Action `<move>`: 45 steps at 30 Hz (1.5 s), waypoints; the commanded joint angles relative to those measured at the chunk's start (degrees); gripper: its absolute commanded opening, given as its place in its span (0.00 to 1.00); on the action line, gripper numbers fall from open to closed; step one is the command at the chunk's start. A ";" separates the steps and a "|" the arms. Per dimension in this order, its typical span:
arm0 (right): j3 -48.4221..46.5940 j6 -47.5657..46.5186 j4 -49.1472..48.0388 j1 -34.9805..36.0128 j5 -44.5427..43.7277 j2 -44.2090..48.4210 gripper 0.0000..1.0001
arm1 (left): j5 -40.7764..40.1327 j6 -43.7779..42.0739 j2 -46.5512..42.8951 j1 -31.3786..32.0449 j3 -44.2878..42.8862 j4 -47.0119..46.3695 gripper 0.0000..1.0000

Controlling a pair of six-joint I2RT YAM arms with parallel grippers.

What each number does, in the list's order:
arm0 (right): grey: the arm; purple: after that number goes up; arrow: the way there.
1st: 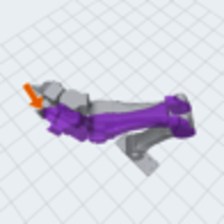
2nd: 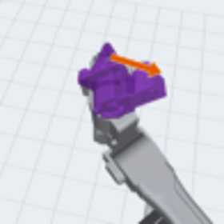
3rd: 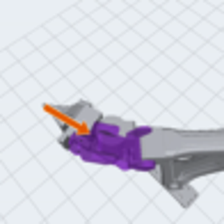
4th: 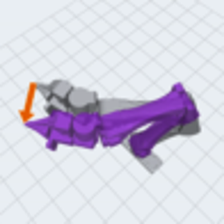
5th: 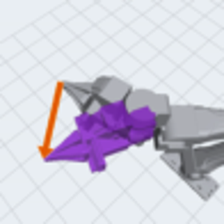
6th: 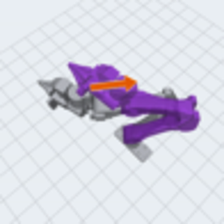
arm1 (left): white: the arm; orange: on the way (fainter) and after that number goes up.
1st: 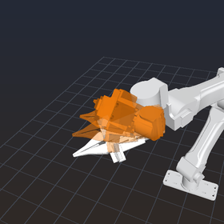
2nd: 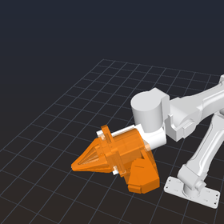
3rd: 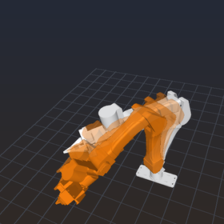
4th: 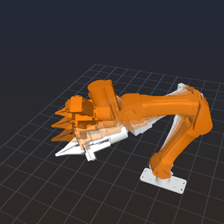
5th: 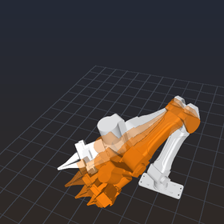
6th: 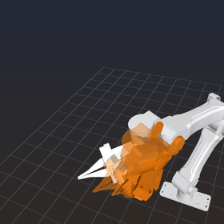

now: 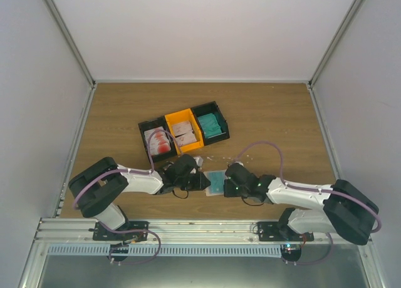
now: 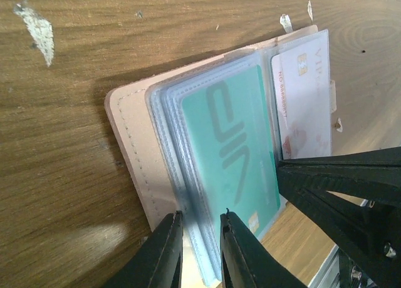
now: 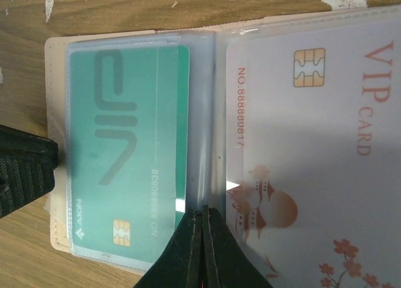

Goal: Put the credit cards into the card holder
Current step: Turn over the card slot in the card holder.

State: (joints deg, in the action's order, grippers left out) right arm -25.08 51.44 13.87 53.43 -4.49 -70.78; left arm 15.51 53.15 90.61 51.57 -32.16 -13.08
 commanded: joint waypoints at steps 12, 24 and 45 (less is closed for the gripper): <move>0.74 -1.07 1.11 -2.09 3.43 8.27 0.18 | 0.50 -0.29 -0.34 -0.28 -0.30 -3.89 0.19; -0.61 -3.06 -0.41 -2.10 6.20 -0.53 0.23 | 1.00 -0.10 -0.02 -0.33 0.05 -4.70 0.19; -0.23 -0.81 2.27 -2.08 2.83 -3.83 0.08 | 0.11 1.35 -1.38 -0.42 1.36 -5.45 0.29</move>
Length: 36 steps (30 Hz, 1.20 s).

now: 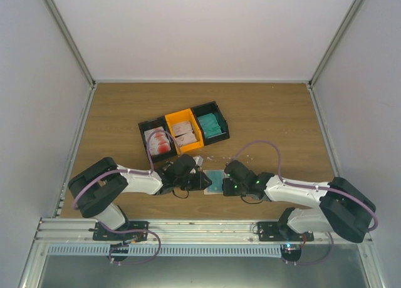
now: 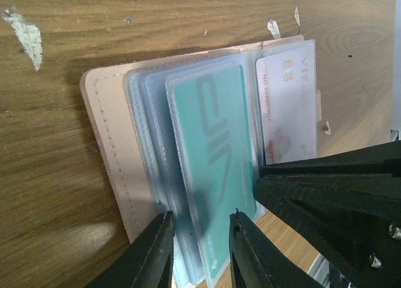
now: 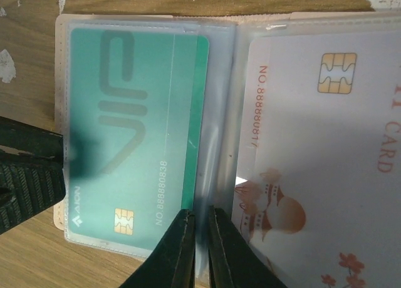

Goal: Put the credit cards into the card holder
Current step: Turn over the card slot in the card holder.

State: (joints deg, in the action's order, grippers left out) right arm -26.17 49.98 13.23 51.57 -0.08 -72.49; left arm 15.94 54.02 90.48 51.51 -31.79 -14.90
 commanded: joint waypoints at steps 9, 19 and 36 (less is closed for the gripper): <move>1.30 0.74 2.83 -0.19 -1.55 -1.61 0.08 | 1.29 0.67 -0.20 -0.35 1.46 -6.23 0.20; 1.21 0.65 2.47 -0.25 -1.55 -1.53 0.07 | 2.06 0.33 -0.83 -0.35 1.47 -6.69 0.18; -0.61 0.42 6.88 -0.20 -5.36 9.20 0.25 | 8.68 -1.70 2.79 -0.35 -0.81 -11.20 0.20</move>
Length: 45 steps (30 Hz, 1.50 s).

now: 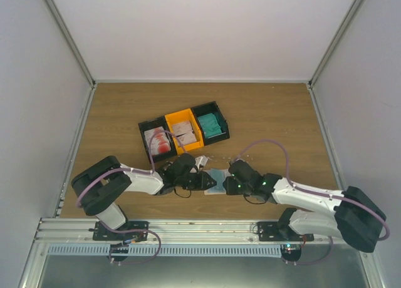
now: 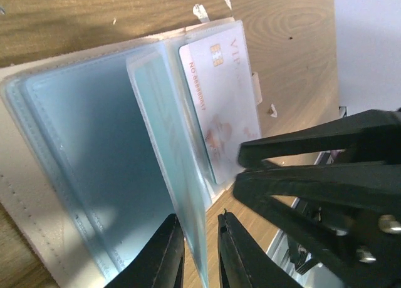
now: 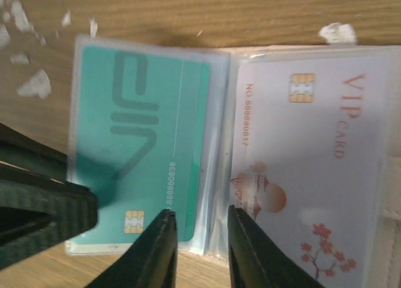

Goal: Put the credit cards into the card holder
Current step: Turn over the card slot in the card holder.

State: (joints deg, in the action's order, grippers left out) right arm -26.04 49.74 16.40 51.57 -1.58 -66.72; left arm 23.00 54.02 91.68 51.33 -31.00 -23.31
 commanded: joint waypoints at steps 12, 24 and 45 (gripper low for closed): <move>-2.52 4.80 13.05 -0.24 -12.85 13.15 0.41 | 3.95 -4.03 2.74 -0.09 -4.66 -2.02 0.37; -3.69 6.81 17.41 -0.24 -16.42 19.78 0.48 | 8.00 -5.69 6.09 1.05 -9.33 -3.75 0.53; -4.78 8.56 23.58 -0.23 -22.28 30.56 0.62 | -12.67 -8.19 -9.04 0.58 -7.62 12.99 0.62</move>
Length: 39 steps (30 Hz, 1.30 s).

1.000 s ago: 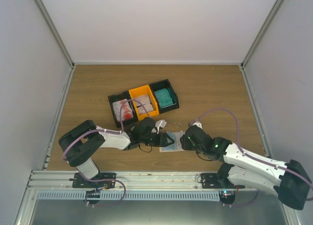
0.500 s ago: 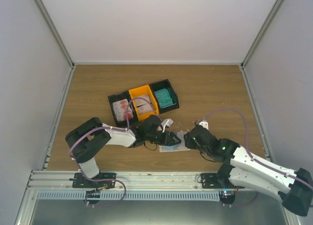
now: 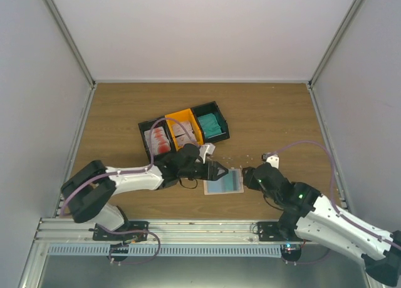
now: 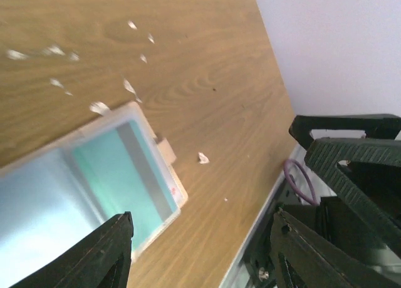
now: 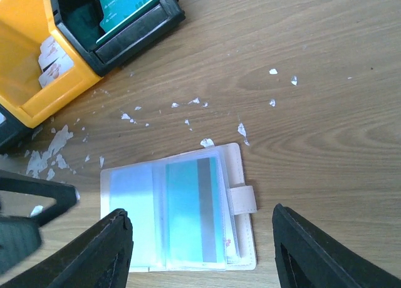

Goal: Put the credit cards into the card holder
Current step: Turn over the card slot in the card holder, then adjust the storage box at the center of the board.

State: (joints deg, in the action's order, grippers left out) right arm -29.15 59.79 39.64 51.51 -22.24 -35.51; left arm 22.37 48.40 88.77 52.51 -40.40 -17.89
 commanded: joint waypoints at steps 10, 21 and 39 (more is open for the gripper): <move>-3.86 -5.12 -4.39 -0.26 0.80 -6.12 0.66 | -29.33 -11.31 -21.48 -8.46 -2.62 30.01 0.71; -9.10 -11.66 -14.79 -6.89 8.54 -20.56 0.67 | -28.20 -16.28 -22.94 -18.79 -8.54 39.65 0.70; -13.68 -23.22 -30.34 -20.20 28.36 -40.12 0.64 | -17.36 -38.79 -12.40 -23.89 -23.46 38.74 0.73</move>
State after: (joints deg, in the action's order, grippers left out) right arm -41.15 39.99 14.57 33.74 -0.19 -71.88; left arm 0.71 19.75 72.01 28.82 -58.37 23.31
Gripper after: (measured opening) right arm 0.657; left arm 0.746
